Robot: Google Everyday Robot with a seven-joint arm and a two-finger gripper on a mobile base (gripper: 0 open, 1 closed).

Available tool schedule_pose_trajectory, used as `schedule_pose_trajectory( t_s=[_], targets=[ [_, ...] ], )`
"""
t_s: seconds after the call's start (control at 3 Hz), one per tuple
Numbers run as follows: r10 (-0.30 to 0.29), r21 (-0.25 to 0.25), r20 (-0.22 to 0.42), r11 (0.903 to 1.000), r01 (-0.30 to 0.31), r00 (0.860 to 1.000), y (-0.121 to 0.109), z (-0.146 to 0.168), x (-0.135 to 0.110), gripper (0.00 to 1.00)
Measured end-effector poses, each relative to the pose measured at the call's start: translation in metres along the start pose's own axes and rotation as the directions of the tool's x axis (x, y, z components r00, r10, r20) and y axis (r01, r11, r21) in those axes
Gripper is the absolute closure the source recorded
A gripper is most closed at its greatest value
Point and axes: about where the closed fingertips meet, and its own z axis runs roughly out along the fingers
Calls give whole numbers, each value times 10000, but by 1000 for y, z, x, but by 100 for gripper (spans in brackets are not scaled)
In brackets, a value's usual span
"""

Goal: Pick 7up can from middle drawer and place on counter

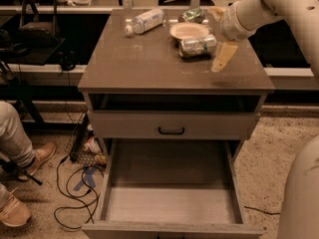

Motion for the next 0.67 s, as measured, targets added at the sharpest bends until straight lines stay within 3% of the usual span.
schedule_pose_trajectory(
  t_s=[0.33, 0.67],
  targets=[
    [476, 447, -17, 9979, -475, 9989, 4, -37, 28, 0],
    [732, 1341, 124, 9882, -741, 9972, 16, -96, 53, 0]
  ],
)
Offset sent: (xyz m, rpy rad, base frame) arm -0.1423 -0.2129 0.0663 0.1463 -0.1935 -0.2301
